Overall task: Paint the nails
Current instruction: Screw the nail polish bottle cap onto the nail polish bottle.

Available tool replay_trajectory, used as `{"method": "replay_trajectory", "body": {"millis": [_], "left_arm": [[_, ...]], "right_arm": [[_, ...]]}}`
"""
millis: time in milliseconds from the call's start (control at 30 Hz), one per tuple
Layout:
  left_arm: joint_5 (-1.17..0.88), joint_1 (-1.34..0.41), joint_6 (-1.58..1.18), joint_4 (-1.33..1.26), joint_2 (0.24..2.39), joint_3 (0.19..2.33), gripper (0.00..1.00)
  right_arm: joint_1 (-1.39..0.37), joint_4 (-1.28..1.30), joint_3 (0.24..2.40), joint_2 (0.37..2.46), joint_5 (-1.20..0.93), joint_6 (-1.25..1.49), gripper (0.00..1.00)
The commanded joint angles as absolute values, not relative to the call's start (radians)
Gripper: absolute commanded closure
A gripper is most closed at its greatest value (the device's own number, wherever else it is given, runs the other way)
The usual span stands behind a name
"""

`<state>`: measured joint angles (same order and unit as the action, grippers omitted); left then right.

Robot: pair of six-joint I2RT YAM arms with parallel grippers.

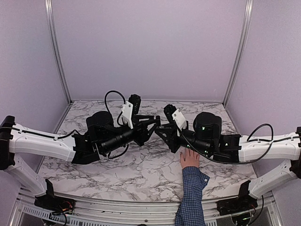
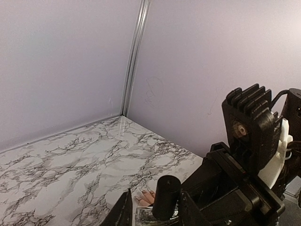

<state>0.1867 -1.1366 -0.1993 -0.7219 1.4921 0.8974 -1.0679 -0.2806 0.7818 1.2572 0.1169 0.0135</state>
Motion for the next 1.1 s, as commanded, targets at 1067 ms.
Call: {"method": "replay_trajectory", "body": {"millis": [1067], "left_arm": [[0.216, -1.137, -0.183, -0.784, 1.496, 0.908, 0.72]], "right_arm": [[-1.08, -0.315, 0.779, 1.244, 0.038, 0.009, 1.0]]}}
